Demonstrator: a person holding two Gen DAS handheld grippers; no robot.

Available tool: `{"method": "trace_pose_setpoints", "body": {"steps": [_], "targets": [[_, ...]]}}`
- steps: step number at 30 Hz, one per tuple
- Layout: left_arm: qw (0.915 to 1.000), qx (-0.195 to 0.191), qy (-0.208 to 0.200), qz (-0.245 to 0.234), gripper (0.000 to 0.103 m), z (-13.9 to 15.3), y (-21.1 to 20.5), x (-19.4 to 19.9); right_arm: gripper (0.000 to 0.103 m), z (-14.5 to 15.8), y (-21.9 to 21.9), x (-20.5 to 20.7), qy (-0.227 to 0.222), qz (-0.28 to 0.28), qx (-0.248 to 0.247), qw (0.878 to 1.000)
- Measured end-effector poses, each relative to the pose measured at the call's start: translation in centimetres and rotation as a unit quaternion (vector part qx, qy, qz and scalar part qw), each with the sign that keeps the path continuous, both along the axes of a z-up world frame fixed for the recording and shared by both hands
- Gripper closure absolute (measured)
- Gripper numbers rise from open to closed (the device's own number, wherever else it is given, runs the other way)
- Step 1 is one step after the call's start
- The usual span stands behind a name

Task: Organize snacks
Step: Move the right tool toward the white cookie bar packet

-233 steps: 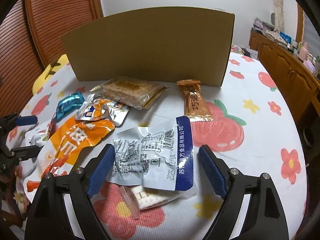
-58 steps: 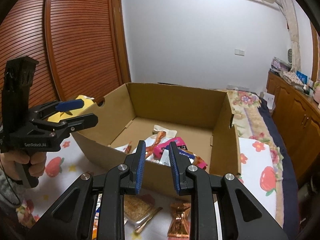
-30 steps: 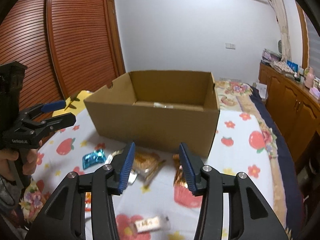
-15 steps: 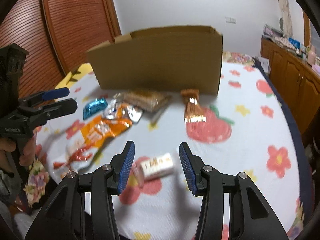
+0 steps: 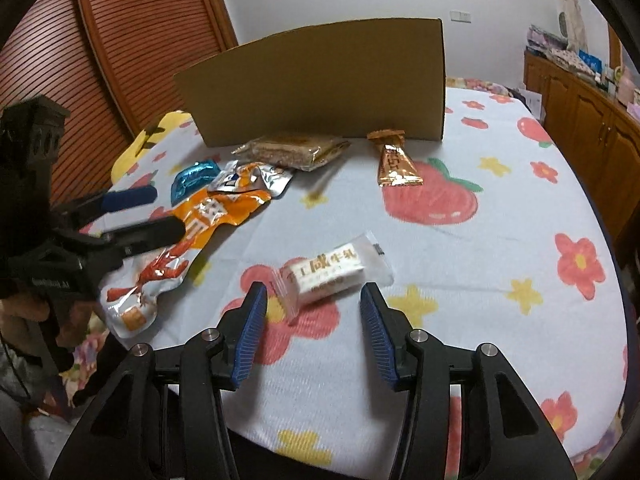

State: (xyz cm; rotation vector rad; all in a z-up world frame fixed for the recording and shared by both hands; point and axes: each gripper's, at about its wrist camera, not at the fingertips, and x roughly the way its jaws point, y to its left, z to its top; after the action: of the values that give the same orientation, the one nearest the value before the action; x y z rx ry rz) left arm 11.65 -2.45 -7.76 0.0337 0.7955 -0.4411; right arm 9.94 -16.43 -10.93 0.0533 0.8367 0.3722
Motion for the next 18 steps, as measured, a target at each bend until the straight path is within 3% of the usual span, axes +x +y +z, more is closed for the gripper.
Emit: {"method": "trace_pose_setpoints", "body": {"steps": [4,18], "targets": [[0.9999,-0.007,0.008,0.002,0.002,-0.3,0.2,0.3,0.052,0.2,0.3,0.9,-0.001,-0.002,0.005,1.000],[0.9998,0.016,0.013,-0.004,0.002,-0.8,-0.5,0.3,0.055,-0.5,1.1,2.0,-0.016,-0.006,-0.045,0.999]]}}
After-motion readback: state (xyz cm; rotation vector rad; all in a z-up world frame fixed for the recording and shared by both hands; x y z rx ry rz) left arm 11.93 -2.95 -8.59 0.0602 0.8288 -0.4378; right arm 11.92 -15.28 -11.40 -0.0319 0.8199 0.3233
